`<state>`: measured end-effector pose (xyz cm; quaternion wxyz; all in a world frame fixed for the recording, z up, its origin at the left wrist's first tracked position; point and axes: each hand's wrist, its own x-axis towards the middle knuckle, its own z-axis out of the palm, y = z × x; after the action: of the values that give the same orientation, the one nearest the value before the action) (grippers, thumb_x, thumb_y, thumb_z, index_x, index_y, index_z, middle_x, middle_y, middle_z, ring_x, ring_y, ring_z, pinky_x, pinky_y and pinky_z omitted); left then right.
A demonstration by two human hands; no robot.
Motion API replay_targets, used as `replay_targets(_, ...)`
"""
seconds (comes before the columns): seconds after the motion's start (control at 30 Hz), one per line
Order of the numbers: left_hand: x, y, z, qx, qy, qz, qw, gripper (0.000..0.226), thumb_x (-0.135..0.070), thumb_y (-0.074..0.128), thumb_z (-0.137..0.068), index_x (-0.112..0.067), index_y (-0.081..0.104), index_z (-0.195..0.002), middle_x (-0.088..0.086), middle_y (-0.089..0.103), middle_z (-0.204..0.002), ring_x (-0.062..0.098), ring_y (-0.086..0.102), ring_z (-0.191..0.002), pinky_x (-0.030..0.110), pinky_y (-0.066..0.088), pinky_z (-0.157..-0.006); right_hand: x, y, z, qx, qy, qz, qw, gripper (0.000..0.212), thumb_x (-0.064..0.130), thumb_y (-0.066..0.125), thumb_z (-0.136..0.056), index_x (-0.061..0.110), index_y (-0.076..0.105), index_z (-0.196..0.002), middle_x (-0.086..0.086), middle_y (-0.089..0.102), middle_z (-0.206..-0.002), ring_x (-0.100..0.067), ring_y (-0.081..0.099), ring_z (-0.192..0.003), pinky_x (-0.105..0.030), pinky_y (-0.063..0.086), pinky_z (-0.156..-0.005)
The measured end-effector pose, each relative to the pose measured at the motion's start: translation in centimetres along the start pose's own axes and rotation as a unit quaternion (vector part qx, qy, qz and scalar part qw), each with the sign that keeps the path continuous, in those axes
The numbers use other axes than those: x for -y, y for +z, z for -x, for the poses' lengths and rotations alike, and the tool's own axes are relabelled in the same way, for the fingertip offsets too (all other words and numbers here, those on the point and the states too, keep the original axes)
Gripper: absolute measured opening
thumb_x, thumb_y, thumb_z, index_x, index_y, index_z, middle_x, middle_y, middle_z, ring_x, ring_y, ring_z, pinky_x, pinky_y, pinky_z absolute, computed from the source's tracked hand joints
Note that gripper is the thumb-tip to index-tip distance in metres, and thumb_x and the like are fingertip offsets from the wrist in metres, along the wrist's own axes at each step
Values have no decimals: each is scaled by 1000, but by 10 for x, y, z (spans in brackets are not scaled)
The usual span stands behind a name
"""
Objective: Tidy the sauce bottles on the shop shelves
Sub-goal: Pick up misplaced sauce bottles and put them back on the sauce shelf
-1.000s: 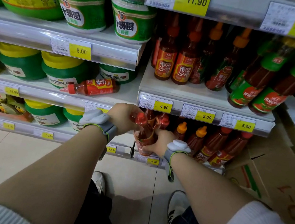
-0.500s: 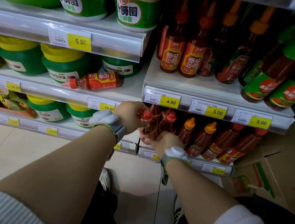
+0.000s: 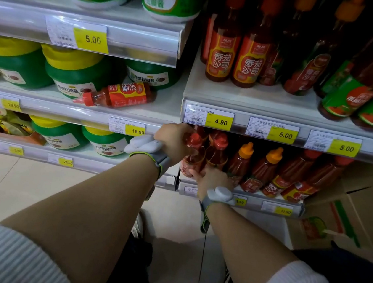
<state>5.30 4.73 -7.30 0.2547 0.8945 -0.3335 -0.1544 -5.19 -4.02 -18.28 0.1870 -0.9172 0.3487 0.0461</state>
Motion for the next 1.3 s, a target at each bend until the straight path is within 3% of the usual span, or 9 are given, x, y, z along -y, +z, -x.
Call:
replay_targets(0.3,8,12,-16,2,0,-6,1000,46,-33,76,-69,-24,63,-113,6,70,-108,28,62,-99,30,48,-81,-1,7,-2,-8,8,14,1000,49,55,39,-94,15,66,-99,-10,68,-103,-29,63,-94,-30,42,-68)
replay_targets(0.43,14,16,-23,-1,-1,-1,1000,43,-35,76,-69,-26,64,-110,5,71,-105,28,63,-96,28,46,-77,0,9,-2,-16,26,-29,999,40,51,47,-92,16,62,-103,-9,67,-104,-30,63,-96,-31,46,-73)
replay_targets(0.57,17,20,-28,-1,-8,24,1000,36,-33,76,-69,-24,67,-103,3,73,-100,26,65,-92,30,50,-78,4,12,-3,-50,-2,-78,996,31,45,53,-90,16,54,-101,-11,66,-97,-33,62,-88,-31,41,-66)
replay_targets(0.67,19,22,-32,-4,-30,49,998,30,-33,75,-70,-23,68,-98,2,73,-95,23,66,-88,30,51,-75,9,13,-6,-55,13,-108,993,38,41,54,-90,15,42,-116,-12,67,-98,-34,64,-88,-35,47,-69)
replay_targets(0.8,18,25,-35,-17,-41,44,998,26,-36,73,-72,-24,70,-96,2,73,-93,25,65,-86,25,40,-67,13,15,-7,-73,24,-142,987,45,50,51,-89,15,39,-114,-12,69,-94,-35,64,-86,-37,49,-70)
replay_targets(1.07,19,27,-33,-12,-43,63,997,29,-38,74,-71,-25,69,-96,0,74,-91,22,66,-82,26,45,-69,10,15,-6,-88,6,-136,987,38,48,53,-89,16,43,-107,-9,69,-91,-33,65,-83,-32,47,-66)
replay_targets(1.3,15,31,-30,-18,-78,84,993,38,-36,77,-68,-23,67,-102,1,74,-98,24,67,-90,37,54,-84,8,10,-4,-94,-1,-135,986,40,48,54,-88,16,41,-109,-10,70,-92,-34,66,-84,-37,54,-69)
